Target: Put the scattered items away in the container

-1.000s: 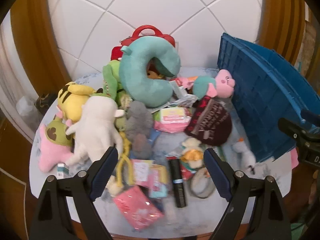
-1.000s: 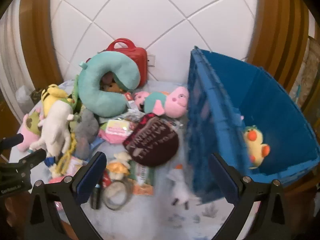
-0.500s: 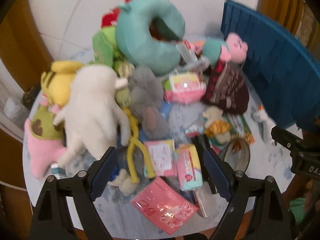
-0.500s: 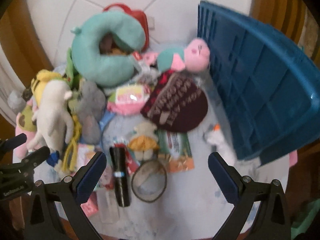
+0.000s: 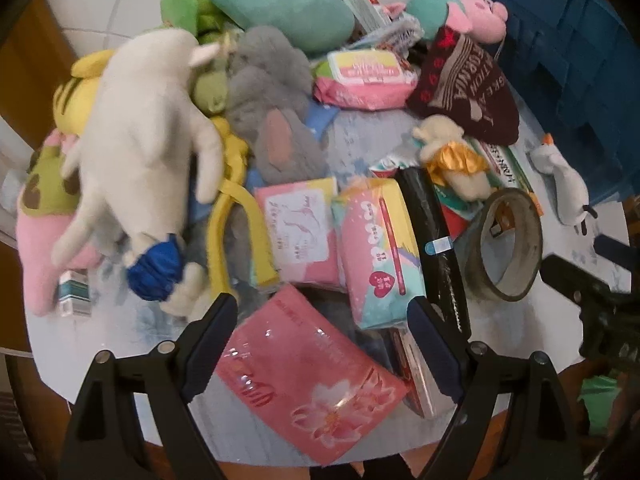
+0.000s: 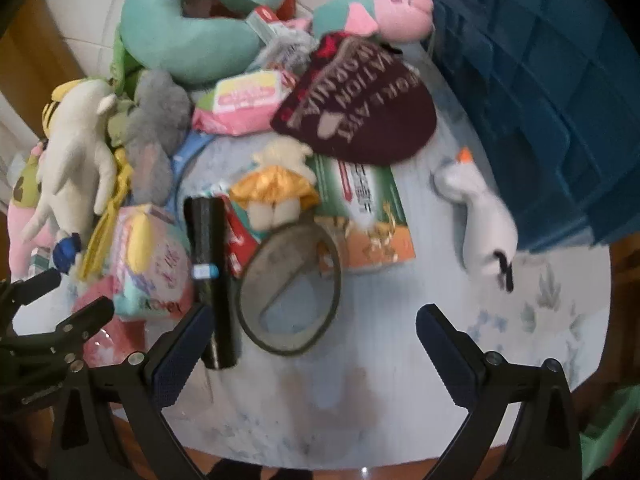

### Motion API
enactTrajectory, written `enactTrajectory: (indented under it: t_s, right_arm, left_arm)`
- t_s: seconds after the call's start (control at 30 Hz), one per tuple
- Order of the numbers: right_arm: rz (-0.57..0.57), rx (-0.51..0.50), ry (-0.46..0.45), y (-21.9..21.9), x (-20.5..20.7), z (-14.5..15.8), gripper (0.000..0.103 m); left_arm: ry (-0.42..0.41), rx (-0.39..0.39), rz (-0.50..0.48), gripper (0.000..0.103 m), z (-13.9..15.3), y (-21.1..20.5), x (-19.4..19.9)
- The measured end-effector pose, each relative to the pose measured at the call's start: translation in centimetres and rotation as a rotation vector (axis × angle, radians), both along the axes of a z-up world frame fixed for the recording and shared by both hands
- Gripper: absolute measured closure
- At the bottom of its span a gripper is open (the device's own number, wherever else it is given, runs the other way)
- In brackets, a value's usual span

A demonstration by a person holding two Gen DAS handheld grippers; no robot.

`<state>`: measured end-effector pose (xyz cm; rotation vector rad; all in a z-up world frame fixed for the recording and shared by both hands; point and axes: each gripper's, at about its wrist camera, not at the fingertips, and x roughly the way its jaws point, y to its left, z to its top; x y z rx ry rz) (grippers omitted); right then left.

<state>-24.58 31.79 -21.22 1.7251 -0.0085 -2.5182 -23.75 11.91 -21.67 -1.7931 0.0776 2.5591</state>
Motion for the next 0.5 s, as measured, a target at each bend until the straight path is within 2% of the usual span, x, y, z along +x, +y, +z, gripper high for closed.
enactTrajectory:
  t_s: [0.03,0.1,0.13,0.3,0.43,0.5]
  right_arm:
    - [-0.002,0.004,-0.002,0.1,0.1,-0.2,0.002]
    - [-0.011,0.024,-0.004,-0.1,0.3,-1.1,0.017]
    - [-0.019,0.022,-0.015,-0.1,0.2,-1.7,0.02]
    - [-0.073,-0.006,-0.041,-0.5,0.1,-4.1,0.02]
    - [-0.083,-0.012,-0.052,-1.0,0.0,-5.2,0.019]
    - [-0.084,-0.016,-0.05,-1.2,-0.3,-5.6,0.012]
  left_arm:
    - [0.004,0.006,-0.003,0.015,-0.3,0.1,-0.2]
    - [0.018,0.028,-0.013,0.015,-0.8,0.3,-0.6]
    - [0.029,0.042,-0.018,0.015,-0.8,0.3,-0.8]
    - [0.074,0.059,-0.067,0.015,-0.1,0.8,-1.4]
    - [0.056,0.054,-0.114,0.015,-0.6,1.9,-1.8]
    - [0.058,0.045,-0.111,0.015,-0.7,2.0,-2.0]
